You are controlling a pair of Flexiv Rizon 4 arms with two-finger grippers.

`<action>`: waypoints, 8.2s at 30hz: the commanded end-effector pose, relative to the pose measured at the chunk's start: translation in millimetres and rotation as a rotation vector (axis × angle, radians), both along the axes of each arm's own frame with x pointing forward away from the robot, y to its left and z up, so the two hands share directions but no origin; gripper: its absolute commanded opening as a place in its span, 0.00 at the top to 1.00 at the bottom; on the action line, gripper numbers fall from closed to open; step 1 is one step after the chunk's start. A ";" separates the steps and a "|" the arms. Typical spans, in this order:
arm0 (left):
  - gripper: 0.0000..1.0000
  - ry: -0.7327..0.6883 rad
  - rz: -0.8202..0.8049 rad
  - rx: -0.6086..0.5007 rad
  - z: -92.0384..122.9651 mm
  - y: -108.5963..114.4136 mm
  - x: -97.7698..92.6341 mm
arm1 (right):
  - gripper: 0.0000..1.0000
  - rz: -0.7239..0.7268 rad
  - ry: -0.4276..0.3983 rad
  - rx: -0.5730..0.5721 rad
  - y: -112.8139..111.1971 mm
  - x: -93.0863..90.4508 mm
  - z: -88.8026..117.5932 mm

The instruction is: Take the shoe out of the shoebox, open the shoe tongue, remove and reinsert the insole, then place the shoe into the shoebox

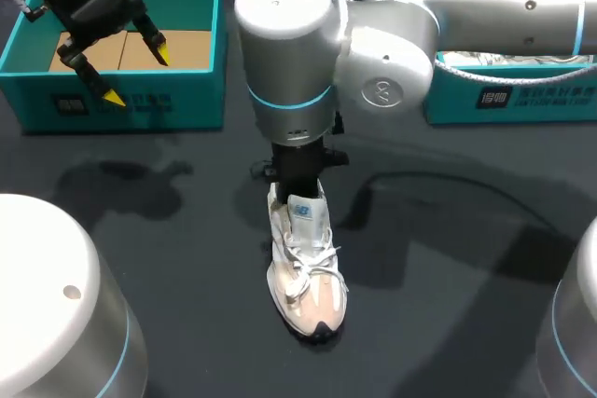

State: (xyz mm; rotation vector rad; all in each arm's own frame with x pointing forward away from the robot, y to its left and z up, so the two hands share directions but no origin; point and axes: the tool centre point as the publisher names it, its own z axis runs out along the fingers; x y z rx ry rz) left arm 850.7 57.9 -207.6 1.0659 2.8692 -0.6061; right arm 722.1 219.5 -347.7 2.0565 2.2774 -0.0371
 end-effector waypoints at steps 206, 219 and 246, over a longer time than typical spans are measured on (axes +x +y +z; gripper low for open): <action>0.00 0.000 -0.001 0.002 0.0 0.1 0.4 | 0.25 -0.017 0.153 0.014 -18.7 -84.6 39.7; 0.00 0.000 -0.001 0.002 0.0 0.1 0.4 | 0.56 -0.052 0.105 0.024 -15.6 -120.5 60.9; 0.00 0.000 -0.001 0.002 0.0 0.1 0.4 | 0.70 0.113 0.088 0.046 1.8 -35.1 21.2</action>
